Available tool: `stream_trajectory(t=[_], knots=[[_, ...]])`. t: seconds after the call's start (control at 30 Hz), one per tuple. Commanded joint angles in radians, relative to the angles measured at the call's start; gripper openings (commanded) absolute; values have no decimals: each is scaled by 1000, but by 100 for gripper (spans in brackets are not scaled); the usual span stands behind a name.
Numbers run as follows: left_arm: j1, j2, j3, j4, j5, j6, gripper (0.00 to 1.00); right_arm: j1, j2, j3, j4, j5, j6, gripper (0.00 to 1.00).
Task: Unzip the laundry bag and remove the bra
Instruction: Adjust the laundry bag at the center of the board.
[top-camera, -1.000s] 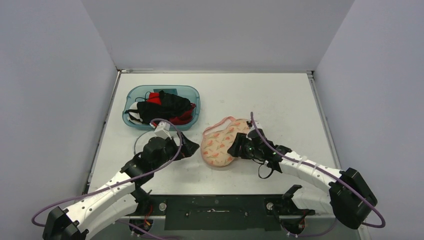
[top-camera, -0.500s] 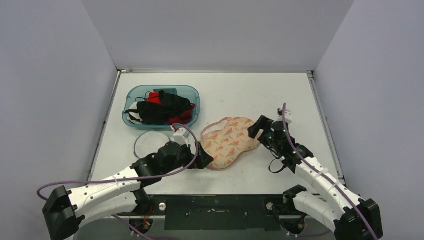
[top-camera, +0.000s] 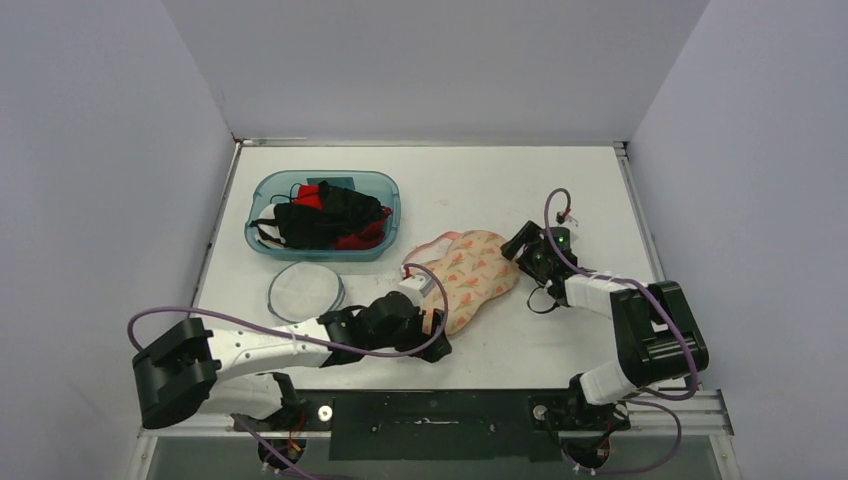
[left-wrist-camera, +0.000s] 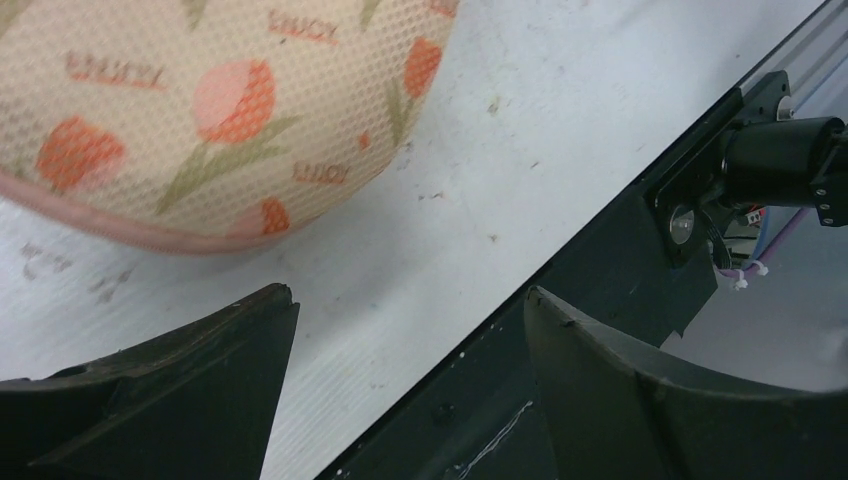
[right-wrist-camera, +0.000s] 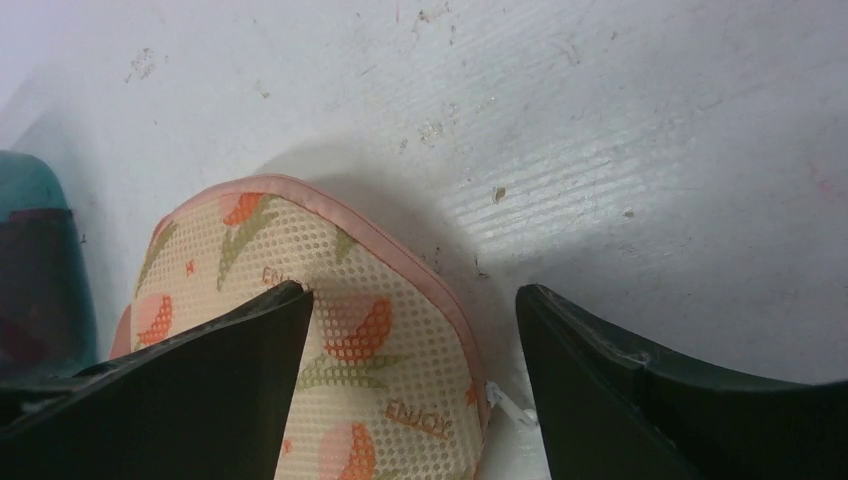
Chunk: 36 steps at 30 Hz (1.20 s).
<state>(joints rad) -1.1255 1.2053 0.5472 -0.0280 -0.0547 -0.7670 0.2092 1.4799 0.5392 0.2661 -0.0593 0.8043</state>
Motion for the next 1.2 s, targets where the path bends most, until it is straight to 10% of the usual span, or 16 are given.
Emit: stream_trajectory(t=[0.0, 0.23, 0.43, 0.87, 1.17], knots=[[-9, 90, 85, 93, 55, 58, 80, -8, 27, -5, 98, -60, 9, 73], [34, 203, 108, 100, 25, 54, 65, -9, -133, -149, 54, -74, 9, 41], [166, 298, 157, 111, 21, 50, 51, -7, -418, -276, -98, -41, 48, 36], [322, 542, 435, 97, -134, 29, 56, 169, -1006, -366, -601, 46, 167, 62], [287, 378, 465, -100, -282, 36, 88, 259, -1049, -179, -772, 217, 119, 83]])
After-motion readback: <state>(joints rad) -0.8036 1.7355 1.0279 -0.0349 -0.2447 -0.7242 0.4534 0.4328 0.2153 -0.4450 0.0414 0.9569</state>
